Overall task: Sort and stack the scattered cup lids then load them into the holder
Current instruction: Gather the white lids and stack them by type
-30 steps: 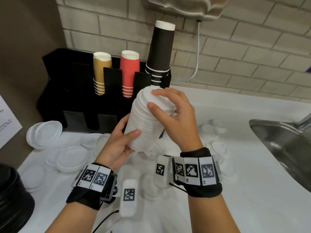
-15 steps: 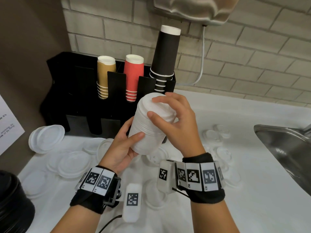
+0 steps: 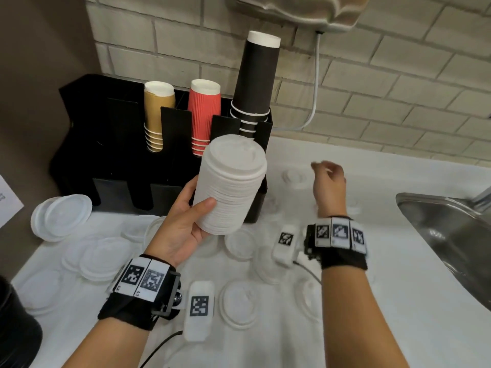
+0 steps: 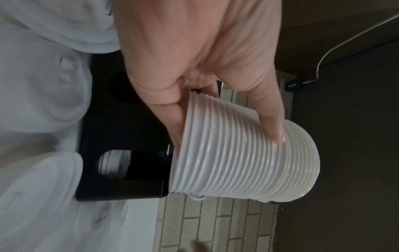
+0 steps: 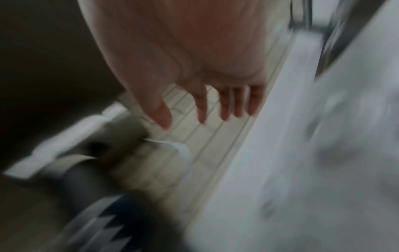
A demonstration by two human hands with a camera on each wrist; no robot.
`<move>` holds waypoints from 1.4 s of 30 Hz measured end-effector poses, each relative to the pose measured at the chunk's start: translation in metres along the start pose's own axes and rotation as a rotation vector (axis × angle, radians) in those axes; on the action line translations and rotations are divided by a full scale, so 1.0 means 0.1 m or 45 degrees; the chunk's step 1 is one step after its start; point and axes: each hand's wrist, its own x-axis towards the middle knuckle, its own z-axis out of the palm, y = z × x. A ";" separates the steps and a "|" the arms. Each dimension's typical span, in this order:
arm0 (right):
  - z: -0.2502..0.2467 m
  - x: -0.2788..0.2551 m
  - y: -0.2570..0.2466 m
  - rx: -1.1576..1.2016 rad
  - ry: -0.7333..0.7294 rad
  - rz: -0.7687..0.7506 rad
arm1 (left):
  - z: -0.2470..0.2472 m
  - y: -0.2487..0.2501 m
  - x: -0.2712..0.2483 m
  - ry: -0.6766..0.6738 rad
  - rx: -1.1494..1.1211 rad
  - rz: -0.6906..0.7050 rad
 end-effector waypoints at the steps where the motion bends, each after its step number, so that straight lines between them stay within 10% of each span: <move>1: -0.05 0.20 0.12 -0.284 -0.030 0.170 | -0.01 0.01 0.01 0.006 0.009 0.015; 6: -0.23 0.87 0.59 -1.241 -0.281 0.416 | -0.04 0.07 0.08 -0.014 0.057 0.049; 12: -0.28 1.12 0.88 -1.481 -0.623 0.311 | -0.04 0.08 0.16 -0.012 0.081 0.057; 20: -0.26 1.24 0.95 -1.630 -0.610 0.276 | -0.03 0.08 0.19 -0.011 0.088 0.054; 27: -0.27 0.87 0.24 -0.795 -0.441 0.237 | -0.01 0.08 0.12 -0.005 0.070 0.034; 33: -0.18 -0.24 -0.40 0.074 -0.455 -0.288 | 0.06 0.06 0.06 -0.004 0.080 0.013; 42: 0.02 -1.06 -0.59 -0.033 -0.410 -0.835 | 0.07 0.10 -0.10 0.026 0.100 -0.011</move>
